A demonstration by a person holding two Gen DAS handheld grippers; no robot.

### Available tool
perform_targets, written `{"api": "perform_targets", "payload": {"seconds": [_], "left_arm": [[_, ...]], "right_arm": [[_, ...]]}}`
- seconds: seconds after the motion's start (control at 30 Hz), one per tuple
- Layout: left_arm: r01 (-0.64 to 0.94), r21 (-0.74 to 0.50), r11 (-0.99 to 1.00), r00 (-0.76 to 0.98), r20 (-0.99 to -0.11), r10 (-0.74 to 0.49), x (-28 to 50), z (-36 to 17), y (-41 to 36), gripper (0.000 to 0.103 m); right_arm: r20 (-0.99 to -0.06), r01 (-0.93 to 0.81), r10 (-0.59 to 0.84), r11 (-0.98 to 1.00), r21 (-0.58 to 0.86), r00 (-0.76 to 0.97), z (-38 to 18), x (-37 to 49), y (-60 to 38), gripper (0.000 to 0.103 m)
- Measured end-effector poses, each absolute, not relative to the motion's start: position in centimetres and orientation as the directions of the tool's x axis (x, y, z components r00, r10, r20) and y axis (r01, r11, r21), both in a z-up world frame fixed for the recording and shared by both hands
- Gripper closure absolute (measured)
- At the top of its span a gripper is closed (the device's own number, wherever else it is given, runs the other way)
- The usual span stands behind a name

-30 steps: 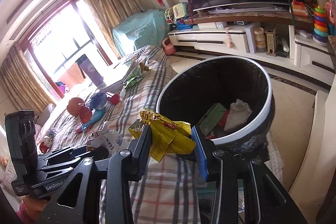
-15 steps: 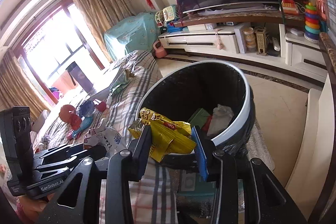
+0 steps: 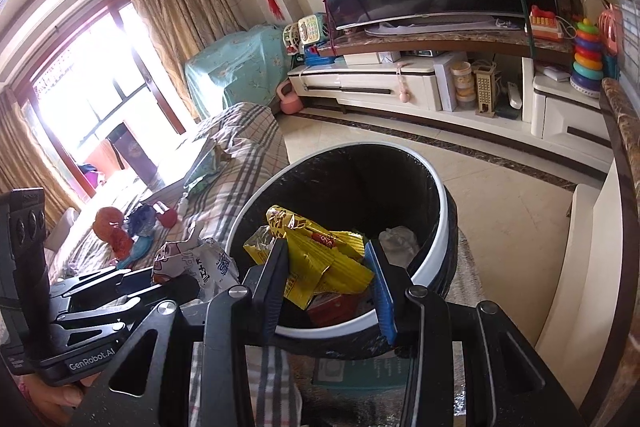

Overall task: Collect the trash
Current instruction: 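Carry both wrappers over the trash bin and open both tools to drop them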

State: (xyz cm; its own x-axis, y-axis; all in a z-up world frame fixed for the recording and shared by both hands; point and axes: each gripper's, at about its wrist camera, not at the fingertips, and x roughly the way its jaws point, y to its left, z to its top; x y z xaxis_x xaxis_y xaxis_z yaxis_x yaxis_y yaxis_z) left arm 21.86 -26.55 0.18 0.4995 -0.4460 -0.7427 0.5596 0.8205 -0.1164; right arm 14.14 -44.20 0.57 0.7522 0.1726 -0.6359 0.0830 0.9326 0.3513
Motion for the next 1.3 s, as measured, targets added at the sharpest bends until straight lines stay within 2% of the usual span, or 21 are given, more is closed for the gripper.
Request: {"api": "perform_targets", "payload": {"seconds": [1.0, 1.1, 1.2, 1.27, 1.3], "left_arm": [[0.572, -0.092, 0.815, 0.469, -0.778, -0.417, 25.7, -0.8, -29.1, 0.072], [0.574, -0.094, 0.813, 0.465, -0.78, -0.418, 25.7, -0.8, -29.3, 0.07], [0.586, -0.089, 0.806, 0.461, -0.781, -0.422, 25.6, -0.7, -29.6, 0.064], [0.587, -0.076, 0.806, 0.471, -0.778, -0.416, 25.4, -0.6, -29.7, 0.05], [0.586, -0.073, 0.807, 0.476, -0.775, -0.416, 25.4, -0.5, -29.6, 0.047]], "right_arm": [[-0.686, 0.099, 0.146, 0.947, 0.304, 0.712, 0.1, 17.3, -45.5, 0.064], [-0.687, 0.099, 0.152, 0.945, 0.311, 0.71, 0.2, 17.5, -45.6, 0.06], [-0.683, 0.097, 0.16, 0.942, 0.322, 0.713, 0.3, 17.5, -45.7, 0.057], [-0.68, 0.097, 0.161, 0.941, 0.325, 0.715, 0.5, 17.5, -45.7, 0.053], [-0.678, 0.098, 0.163, 0.939, 0.329, 0.716, 0.5, 17.4, -45.8, 0.052]]}}
